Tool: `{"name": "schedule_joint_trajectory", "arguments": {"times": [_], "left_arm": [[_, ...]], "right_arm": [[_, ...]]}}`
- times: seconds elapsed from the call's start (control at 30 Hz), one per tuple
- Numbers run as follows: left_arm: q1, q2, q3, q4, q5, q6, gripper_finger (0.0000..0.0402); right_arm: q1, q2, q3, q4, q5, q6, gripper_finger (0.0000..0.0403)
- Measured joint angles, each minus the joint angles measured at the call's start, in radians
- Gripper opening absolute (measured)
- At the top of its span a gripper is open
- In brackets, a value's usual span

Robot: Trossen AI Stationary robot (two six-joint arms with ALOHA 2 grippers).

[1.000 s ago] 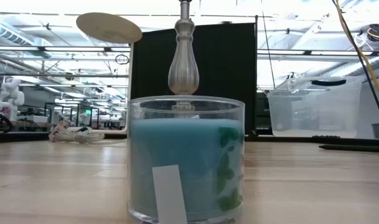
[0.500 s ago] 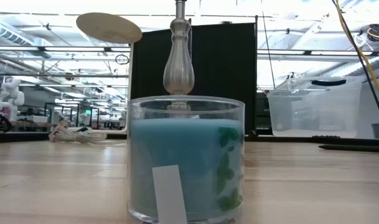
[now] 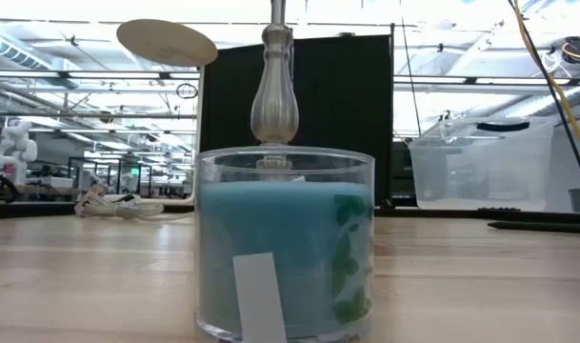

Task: Screw lightbulb
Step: Insert the lightbulb into the silver lamp socket

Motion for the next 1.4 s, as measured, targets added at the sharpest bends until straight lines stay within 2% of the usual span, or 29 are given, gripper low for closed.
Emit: {"name": "schedule_joint_trajectory", "arguments": {"times": [0.27, 0.73, 1.3, 1.4], "left_arm": [[-0.066, 0.0, 0.0, 0.015, -0.004, 0.062, 0.0], [-0.104, 0.004, 0.0, 0.087, -0.007, 0.141, 0.0], [0.025, 0.007, 0.001, 0.027, -0.062, 0.001, 0.0], [0.043, 0.01, 0.0, 0.0, -0.119, -0.017, 0.0]], "right_arm": [[-0.054, -0.001, 0.0, 0.078, -0.001, -0.071, 0.0], [-0.054, -0.001, 0.0, 0.144, -0.107, -0.151, 0.0], [0.001, -0.002, 0.0, 0.121, -0.129, -0.148, 0.0], [0.019, -0.001, 0.0, 0.093, -0.135, -0.144, 0.0]]}}
